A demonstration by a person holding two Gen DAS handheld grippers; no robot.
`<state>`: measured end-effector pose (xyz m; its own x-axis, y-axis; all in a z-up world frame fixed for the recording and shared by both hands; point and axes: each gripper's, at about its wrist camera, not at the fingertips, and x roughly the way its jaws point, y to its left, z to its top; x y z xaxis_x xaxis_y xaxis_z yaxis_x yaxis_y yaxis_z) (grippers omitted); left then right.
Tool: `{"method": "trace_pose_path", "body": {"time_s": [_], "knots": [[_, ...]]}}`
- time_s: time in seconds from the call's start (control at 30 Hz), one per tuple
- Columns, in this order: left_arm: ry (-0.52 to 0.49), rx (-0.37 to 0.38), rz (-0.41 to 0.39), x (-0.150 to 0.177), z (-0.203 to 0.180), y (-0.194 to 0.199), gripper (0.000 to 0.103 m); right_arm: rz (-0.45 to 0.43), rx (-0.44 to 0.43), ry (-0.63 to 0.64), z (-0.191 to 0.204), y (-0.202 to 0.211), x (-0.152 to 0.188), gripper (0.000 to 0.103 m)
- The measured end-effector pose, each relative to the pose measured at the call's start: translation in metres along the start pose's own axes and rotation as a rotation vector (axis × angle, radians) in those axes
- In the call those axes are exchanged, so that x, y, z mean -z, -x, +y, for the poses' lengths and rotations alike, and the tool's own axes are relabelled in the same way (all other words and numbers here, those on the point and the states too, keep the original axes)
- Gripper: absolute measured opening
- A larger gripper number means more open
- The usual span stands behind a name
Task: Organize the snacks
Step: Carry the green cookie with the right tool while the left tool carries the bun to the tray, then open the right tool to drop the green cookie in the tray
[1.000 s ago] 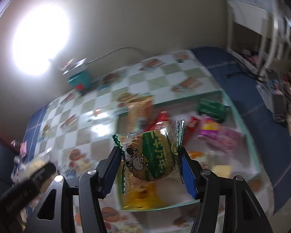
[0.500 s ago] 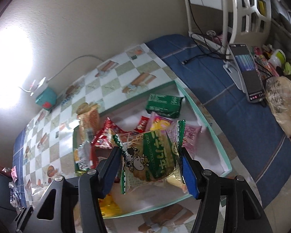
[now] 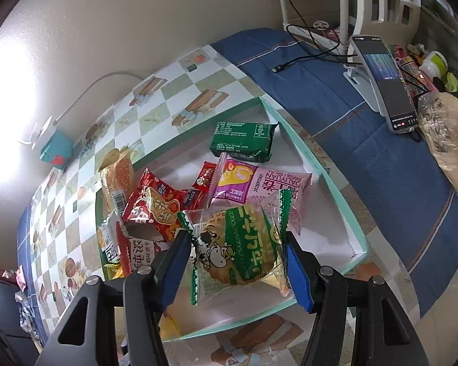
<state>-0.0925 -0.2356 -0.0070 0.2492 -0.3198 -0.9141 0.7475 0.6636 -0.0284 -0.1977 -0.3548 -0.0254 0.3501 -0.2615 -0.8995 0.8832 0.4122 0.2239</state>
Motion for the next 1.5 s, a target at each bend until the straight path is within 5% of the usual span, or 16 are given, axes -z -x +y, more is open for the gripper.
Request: {"method": "trace_pose_path", "body": {"time_s": [0.63, 0.77, 0.93, 1.03, 1.3, 1.5], "knots": [[0.006, -0.001, -0.022, 0.002, 0.013, 0.008, 0.080, 0.048, 0.011, 0.027, 0.005, -0.009, 0.001, 0.069], [0.031, -0.009, -0.011, 0.005, 0.025, 0.010, 0.081, 0.047, 0.012, 0.018, 0.005, -0.009, 0.001, 0.082], [0.073, -0.011, -0.031, 0.008, 0.048, 0.020, 0.084, 0.049, 0.012, 0.006, 0.004, -0.009, 0.004, 0.085], [0.091, 0.005, -0.055, 0.011, 0.060, 0.028, 0.085, 0.045, 0.007, -0.014, 0.001, -0.008, 0.007, 0.103], [0.158, 0.059, -0.088, 0.016, 0.085, 0.040, 0.091, 0.014, 0.011, -0.032, 0.001, 0.000, 0.016, 0.103], [0.242, 0.023, -0.075, 0.022, 0.107, 0.037, 0.091, -0.011, 0.006, -0.041, 0.000, 0.008, 0.023, 0.103]]}}
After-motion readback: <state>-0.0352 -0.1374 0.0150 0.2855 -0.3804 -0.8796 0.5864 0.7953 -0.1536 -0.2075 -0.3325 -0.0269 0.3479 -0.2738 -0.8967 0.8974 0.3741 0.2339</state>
